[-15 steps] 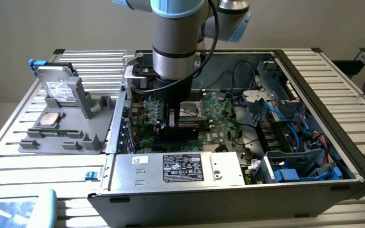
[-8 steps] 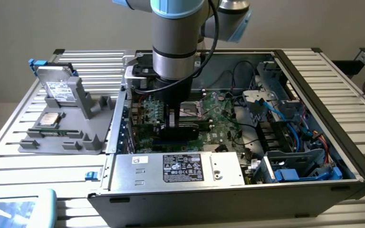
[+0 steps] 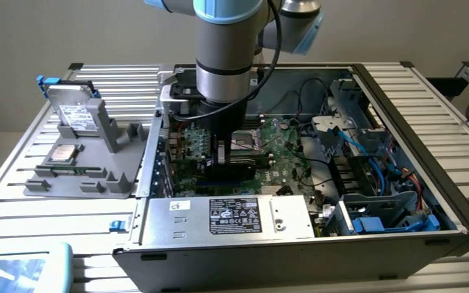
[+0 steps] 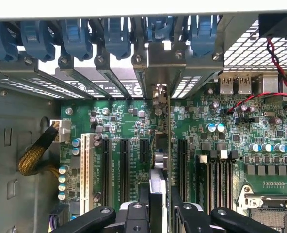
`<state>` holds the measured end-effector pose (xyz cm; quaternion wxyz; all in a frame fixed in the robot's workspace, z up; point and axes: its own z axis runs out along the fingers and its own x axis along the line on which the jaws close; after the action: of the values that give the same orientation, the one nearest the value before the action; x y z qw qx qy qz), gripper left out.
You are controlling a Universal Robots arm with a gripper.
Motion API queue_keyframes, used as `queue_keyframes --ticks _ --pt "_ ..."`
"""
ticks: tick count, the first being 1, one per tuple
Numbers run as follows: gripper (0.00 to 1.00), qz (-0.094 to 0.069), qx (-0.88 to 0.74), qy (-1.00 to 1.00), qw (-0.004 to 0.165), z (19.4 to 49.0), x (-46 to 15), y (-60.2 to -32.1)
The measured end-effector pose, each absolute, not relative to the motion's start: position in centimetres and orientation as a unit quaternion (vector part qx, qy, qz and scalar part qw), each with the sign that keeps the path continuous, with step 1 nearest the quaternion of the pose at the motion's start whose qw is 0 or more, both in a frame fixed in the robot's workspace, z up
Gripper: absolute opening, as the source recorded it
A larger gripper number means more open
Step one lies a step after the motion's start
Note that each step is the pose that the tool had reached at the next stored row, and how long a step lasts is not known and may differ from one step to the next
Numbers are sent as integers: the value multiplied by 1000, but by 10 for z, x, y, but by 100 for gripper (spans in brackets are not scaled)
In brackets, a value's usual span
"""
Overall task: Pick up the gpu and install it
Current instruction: 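Insert the gpu into the slot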
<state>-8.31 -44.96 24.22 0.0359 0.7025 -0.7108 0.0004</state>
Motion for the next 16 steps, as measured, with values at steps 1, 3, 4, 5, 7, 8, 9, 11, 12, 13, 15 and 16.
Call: queue_keyframes --ticks 1,3,4,5,7,8,9,11,12,13,15,16 --pt "27 0 703 -711 36 242 -83 -450" --pt "27 0 703 -711 36 242 -83 -450" --pt "27 0 703 -711 36 242 -83 -450" --pt "27 0 703 -711 36 242 -83 -450" --pt "27 0 703 -710 36 242 -83 -450" --pt "27 0 703 -710 36 242 -83 -450" --pt "27 0 703 -710 36 241 -83 -450" --pt "27 0 703 -710 36 241 -83 -450" --pt "27 0 703 -710 36 241 -83 -450" --pt "27 0 703 -710 36 241 -83 -450" --pt "27 0 703 -710 36 240 -83 -450" --pt "27 0 703 -710 36 240 -83 -450"
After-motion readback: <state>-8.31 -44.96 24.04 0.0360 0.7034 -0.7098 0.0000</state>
